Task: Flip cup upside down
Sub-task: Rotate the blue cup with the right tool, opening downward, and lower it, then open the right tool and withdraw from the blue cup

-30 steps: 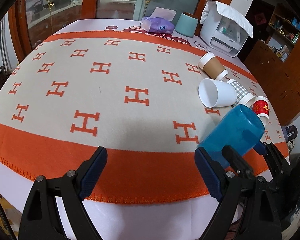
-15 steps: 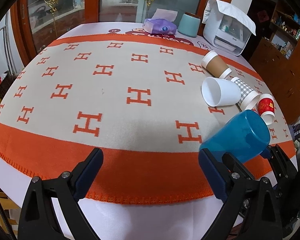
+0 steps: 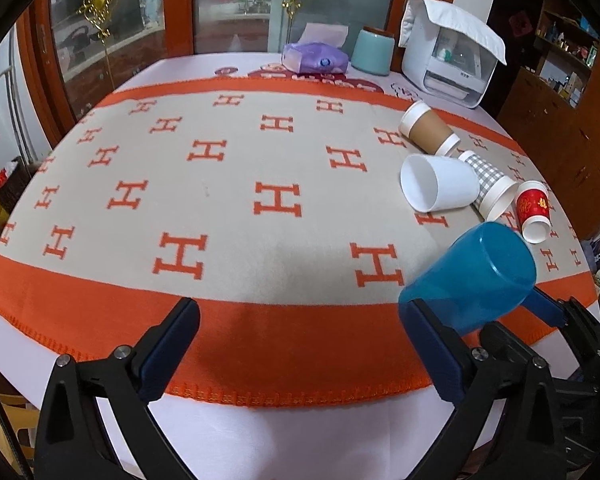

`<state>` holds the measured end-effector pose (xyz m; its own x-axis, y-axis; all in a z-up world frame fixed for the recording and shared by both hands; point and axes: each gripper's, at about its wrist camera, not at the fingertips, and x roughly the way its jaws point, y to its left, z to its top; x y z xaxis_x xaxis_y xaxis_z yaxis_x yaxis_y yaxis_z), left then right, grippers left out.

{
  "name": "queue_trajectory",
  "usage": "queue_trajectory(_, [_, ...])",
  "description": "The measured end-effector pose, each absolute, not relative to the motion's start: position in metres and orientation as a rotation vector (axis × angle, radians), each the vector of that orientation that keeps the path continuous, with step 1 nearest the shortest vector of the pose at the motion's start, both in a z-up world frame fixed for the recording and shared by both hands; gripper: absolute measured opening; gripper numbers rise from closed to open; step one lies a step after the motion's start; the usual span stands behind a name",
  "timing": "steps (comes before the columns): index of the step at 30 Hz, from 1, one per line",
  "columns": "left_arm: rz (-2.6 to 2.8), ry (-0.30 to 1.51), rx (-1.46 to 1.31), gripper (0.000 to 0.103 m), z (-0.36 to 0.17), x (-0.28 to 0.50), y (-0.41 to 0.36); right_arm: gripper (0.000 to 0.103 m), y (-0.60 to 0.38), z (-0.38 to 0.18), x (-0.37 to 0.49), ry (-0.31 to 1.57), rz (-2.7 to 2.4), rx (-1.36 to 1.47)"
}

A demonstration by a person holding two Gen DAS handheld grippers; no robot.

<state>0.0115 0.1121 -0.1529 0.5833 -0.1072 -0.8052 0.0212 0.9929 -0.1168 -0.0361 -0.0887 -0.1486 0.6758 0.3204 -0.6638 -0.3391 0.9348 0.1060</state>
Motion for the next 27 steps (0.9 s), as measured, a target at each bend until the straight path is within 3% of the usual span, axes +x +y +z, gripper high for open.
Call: queue_trajectory(27, [-0.119, 0.769, -0.082, 0.102, -0.024, 0.011, 0.083, 0.068, -0.115, -0.016, -0.03, 0.715, 0.335, 0.152])
